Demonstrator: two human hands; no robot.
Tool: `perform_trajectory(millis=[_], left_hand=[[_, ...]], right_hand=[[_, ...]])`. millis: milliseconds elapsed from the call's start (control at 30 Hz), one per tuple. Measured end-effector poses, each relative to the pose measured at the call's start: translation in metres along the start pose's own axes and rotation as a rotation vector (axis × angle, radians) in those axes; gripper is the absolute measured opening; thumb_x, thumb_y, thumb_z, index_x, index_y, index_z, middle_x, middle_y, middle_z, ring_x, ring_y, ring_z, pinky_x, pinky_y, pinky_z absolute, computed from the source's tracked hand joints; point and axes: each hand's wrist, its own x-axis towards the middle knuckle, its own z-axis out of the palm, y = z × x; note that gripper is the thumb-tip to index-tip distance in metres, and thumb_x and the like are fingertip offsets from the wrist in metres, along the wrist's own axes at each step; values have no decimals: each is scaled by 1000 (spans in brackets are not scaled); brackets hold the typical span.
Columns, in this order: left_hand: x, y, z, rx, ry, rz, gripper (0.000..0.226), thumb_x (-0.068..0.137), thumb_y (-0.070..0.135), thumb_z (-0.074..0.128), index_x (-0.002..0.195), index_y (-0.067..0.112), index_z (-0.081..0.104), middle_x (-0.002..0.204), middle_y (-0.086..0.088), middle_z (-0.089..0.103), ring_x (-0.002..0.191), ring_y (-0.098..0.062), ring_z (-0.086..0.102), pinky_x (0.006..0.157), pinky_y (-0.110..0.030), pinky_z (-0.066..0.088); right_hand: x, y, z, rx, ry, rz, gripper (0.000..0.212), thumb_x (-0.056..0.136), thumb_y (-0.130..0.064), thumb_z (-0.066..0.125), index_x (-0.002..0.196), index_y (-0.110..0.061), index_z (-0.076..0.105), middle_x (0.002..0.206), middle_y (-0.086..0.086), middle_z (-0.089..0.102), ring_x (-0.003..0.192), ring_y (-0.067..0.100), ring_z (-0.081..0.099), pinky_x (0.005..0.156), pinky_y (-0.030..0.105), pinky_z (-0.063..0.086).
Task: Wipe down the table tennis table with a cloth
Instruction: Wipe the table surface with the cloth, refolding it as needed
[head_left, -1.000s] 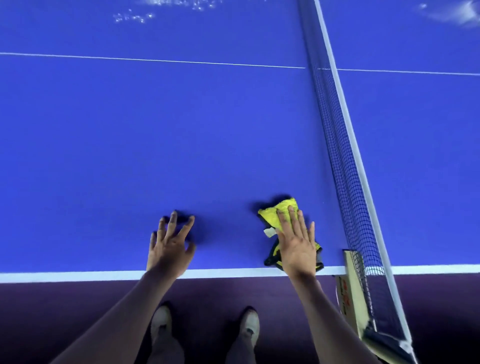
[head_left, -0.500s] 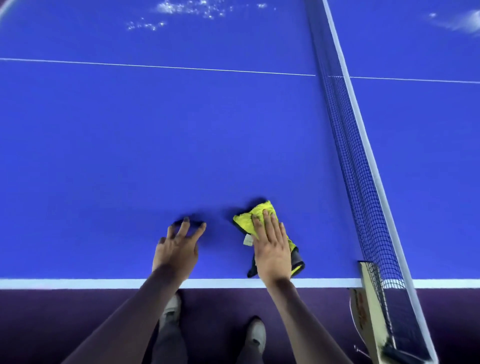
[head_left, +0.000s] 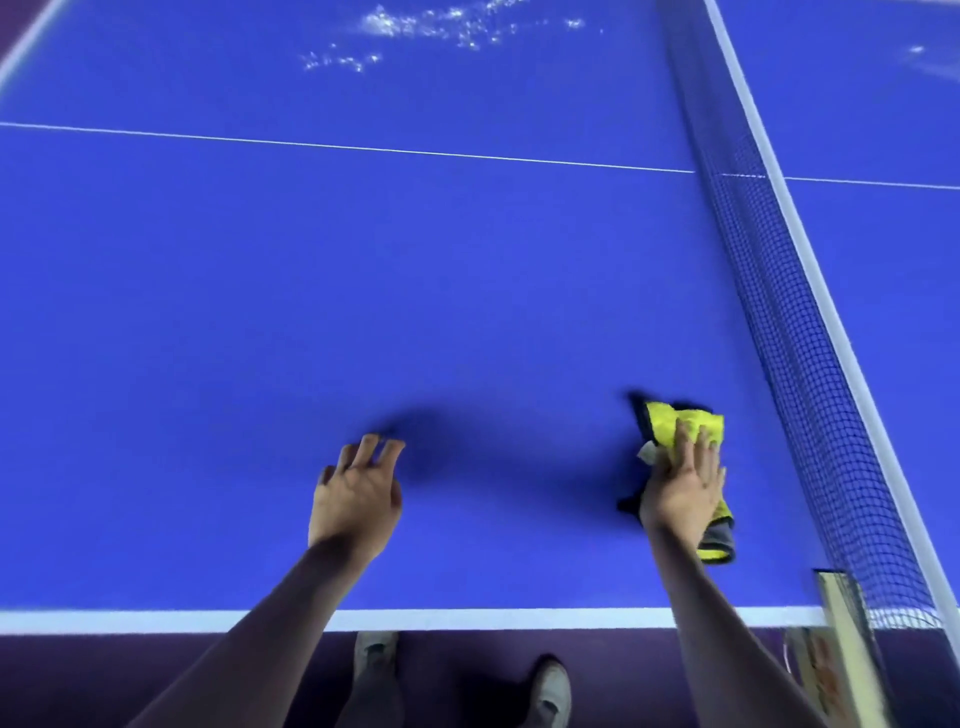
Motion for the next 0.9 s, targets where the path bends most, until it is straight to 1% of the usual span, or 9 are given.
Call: perform_trajectory(millis=[100,233,333,400,500,600,667,800,900], left_hand=[[7,-20,-10,-45,33,-42,46,79,3,64,123,17,62,123,-3,61,104,-31,60,73,-41,52],[21,-33,-25,-84,149,-87,37,78,1,65,112,15,65,108,-2,64,95,-31,61,67,-41,50],[31,-37,-32,-93,197,-103,30,79,-1,63,106,14,64,100,-2,64,90,-31,61,66,-41,49],[39,-35,-31,-117,203,-140,31,80,0,60,107,14,65,103,-2,65,92,-32,60,70,-42,48],[51,-28,-21,-127,128,-182,47,87,7,59,129,26,66,138,1,60,121,-28,57,95,-46,47],[57,-29,-10,-125,-41,-213,60,96,17,51,150,41,45,164,6,32,149,-17,32,124,-42,21],[53,-31,-6,-130,-66,-229,64,95,14,51,152,43,41,166,8,28,152,-15,27,127,-43,14],[53,-28,-9,-91,-25,-223,67,92,6,51,149,41,47,164,5,34,147,-20,37,128,-39,14],[58,-26,-18,-117,-34,-224,61,94,8,53,145,41,53,160,9,40,141,-25,46,113,-39,40]], right_hand=[[-61,-92,50,-17,-59,-314,58,98,-27,39,154,-14,49,163,17,38,151,39,36,121,53,25],[-150,-206,101,38,-187,-601,62,97,-15,64,155,-24,47,166,8,37,156,28,30,127,46,24],[-148,-214,101,-21,-210,-788,63,94,-16,71,152,-25,49,164,4,41,153,24,36,122,47,36],[-122,-194,94,-28,-221,-855,59,97,-20,69,152,-27,50,164,2,40,151,23,39,122,48,36],[-74,-157,78,-15,-223,-716,56,103,-26,56,157,-29,42,168,-1,34,155,20,33,125,46,27],[-16,-115,56,-39,-211,-596,52,108,-33,42,160,-31,36,169,0,31,157,21,28,127,49,24],[18,-81,38,-67,-205,-470,48,112,-34,41,159,-30,38,169,1,32,157,22,26,128,51,22],[85,-24,4,-86,-216,-146,54,109,-30,48,161,-24,35,171,6,25,160,27,17,128,56,12],[107,-4,-6,-71,-149,8,53,110,-38,39,161,-23,35,172,5,22,160,31,14,126,57,8]])
